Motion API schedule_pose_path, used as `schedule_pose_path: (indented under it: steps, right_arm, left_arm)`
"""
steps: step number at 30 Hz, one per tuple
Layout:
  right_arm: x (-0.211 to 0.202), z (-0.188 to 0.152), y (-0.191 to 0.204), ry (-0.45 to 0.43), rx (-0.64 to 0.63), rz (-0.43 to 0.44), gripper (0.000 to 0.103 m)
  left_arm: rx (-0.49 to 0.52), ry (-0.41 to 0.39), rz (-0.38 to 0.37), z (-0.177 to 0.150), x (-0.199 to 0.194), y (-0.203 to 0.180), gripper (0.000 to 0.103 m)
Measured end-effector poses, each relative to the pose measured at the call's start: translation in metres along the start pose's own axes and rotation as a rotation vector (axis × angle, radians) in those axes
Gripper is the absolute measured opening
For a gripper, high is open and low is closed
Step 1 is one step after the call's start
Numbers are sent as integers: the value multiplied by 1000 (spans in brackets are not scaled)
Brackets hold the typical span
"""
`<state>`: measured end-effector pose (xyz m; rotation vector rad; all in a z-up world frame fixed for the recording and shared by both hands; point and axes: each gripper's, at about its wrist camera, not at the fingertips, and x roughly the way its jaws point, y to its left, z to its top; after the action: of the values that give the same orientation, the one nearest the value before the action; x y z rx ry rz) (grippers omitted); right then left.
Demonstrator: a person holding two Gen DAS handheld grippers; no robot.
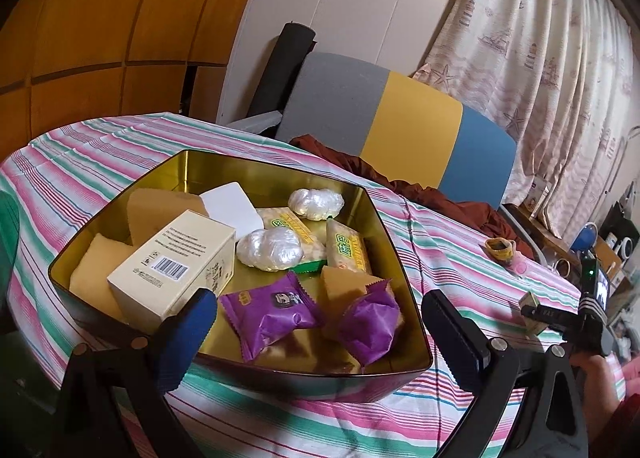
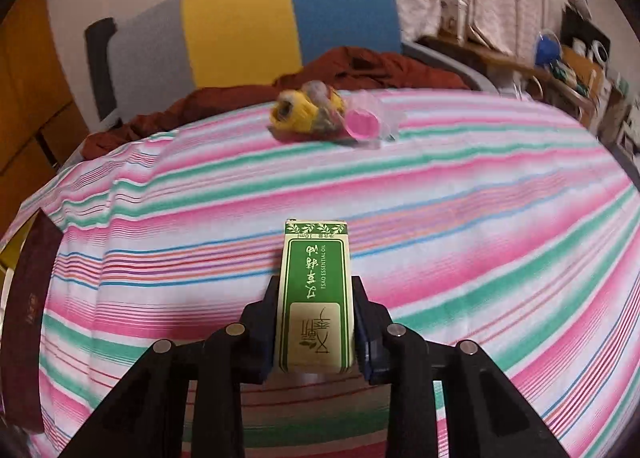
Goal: Organize objects
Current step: 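Carry the green tea box to the gold tray and open the right gripper, then move both tools back toward the yellow sock and pink roller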
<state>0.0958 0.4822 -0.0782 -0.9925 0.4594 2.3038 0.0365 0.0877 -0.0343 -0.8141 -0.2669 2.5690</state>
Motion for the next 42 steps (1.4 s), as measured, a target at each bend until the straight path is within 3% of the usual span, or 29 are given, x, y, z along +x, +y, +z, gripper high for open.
schedule_pose_path:
  steps: [7, 11, 15, 21, 25, 26, 33, 42]
  right_arm:
    - [-34, 13, 63, -39, -39, 204, 30]
    - [-53, 20, 128, -41, -145, 355, 30]
    - [-59, 19, 188, -10, -255, 447, 30]
    - [-53, 12, 270, 47, -404, 515, 31]
    - [-37, 4, 298, 142, -407, 557, 36]
    - [-33, 5, 299, 145, -403, 548, 40]
    - [-57, 7, 252, 14, -346, 513, 42]
    - [-50, 4, 163, 5, -257, 392, 42]
  left_arm:
    - [-11, 17, -3, -2, 3, 3, 103]
    - [-18, 25, 7, -1, 5, 8, 103]
    - [-37, 33, 24, 3, 6, 16, 103]
    - [-71, 25, 30, 8, 3, 30, 103]
    - [-71, 21, 30, 10, -1, 32, 103]
    - [-75, 23, 27, 10, -1, 33, 103]
    - [-102, 38, 29, 9, 0, 33, 103]
    - [-59, 21, 20, 12, -3, 2, 103]
